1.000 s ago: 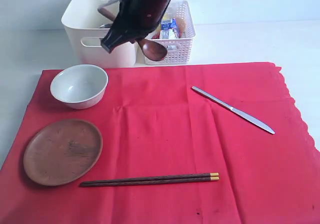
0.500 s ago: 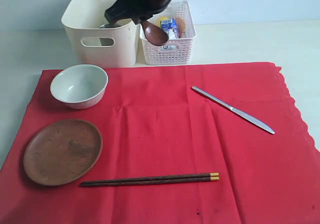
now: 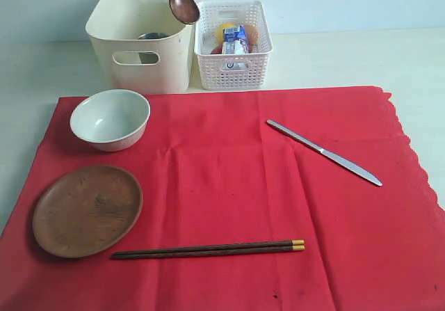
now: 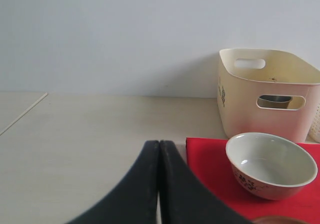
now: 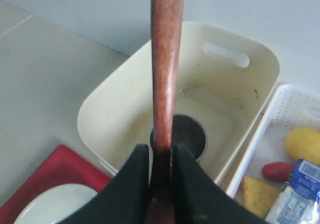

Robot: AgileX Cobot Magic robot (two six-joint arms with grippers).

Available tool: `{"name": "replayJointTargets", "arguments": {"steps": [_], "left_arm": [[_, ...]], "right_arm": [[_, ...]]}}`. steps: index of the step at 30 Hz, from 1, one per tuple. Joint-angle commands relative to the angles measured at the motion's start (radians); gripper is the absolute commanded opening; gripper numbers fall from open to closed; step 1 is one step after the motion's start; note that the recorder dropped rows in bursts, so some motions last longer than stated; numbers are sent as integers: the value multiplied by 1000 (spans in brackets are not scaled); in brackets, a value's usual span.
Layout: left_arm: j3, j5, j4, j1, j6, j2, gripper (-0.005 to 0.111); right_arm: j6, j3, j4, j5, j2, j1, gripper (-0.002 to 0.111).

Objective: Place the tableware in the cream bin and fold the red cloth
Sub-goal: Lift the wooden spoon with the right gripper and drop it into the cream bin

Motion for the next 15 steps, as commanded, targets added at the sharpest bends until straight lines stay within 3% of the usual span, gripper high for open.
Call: {"name": "replayJointTargets", "arguments": {"steps": [1, 15], "left_arm": [[0, -4, -5, 3, 0, -3, 0], [0, -4, -5, 3, 0, -3, 0]], "right_arm": [[-27, -7, 26, -151, 61, -2, 0], [-34, -7, 26, -552, 202, -2, 0]]}}
